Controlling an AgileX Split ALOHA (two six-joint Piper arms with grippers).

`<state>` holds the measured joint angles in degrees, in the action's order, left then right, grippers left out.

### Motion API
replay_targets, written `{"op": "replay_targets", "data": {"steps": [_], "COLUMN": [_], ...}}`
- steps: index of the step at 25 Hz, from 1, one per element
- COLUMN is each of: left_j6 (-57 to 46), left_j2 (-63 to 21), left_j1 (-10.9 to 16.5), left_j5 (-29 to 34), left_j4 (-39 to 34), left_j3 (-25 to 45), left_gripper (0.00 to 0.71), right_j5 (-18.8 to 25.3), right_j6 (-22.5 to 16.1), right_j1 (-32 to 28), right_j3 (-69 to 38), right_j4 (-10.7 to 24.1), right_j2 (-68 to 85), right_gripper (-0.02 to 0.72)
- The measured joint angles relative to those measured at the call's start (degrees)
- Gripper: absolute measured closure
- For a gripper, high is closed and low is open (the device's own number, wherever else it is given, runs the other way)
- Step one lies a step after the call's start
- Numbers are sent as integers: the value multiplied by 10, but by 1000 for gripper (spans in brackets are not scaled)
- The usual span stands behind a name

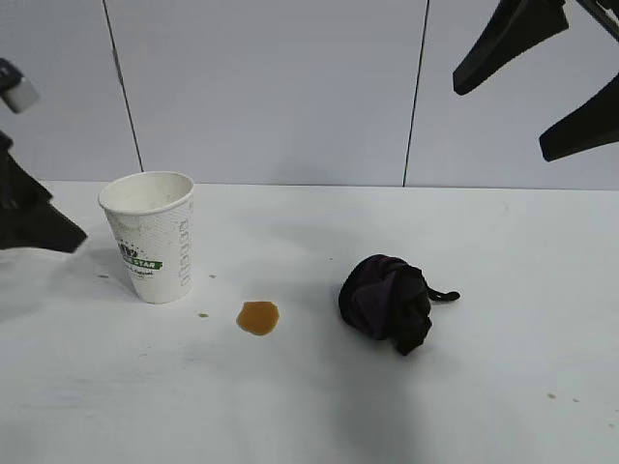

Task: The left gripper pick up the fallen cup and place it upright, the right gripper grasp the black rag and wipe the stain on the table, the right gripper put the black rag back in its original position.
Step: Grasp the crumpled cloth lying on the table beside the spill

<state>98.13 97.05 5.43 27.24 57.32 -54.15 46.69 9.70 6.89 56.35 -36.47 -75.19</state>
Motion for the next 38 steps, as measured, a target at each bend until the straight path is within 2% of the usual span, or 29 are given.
{"op": "replay_targets", "data": {"steps": [3, 6, 9, 13, 18, 25, 29, 34, 38], "left_j6": [-97, -145, -156, -158, -166, -255, -338, -513, -709], "left_j2": [-77, -162, -247, -352, -481, -673, -789, -889, -915], "left_j1": [44, 92, 136, 191, 203, 203, 203, 198, 146], "left_j5": [-47, -106, -133, -118, -53, -25, 16, 117, 244], "left_j4": [-55, -53, -9, 88, 181, 179, 88, -136, -324], "left_j3": [0, 1, 1, 1, 1, 1, 0, -1, -1], "left_gripper": [207, 315, 390, 414, 420, 421, 421, 421, 421], "right_j5": [0, 0, -1, -4, -4, -1, 0, 0, 0], "right_j6": [0, 0, 0, 0, 0, 0, 0, 0, 0], "right_j1": [0, 0, 0, 0, 0, 0, 0, 0, 0], "right_j3": [0, 0, 0, 0, 0, 0, 0, 0, 0], "right_j4": [0, 0, 0, 0, 4, 16, 16, 16, 18], "right_j2": [0, 0, 0, 0, 0, 0, 0, 0, 0], "right_gripper": [137, 137, 137, 137, 137, 137, 137, 137, 137]}}
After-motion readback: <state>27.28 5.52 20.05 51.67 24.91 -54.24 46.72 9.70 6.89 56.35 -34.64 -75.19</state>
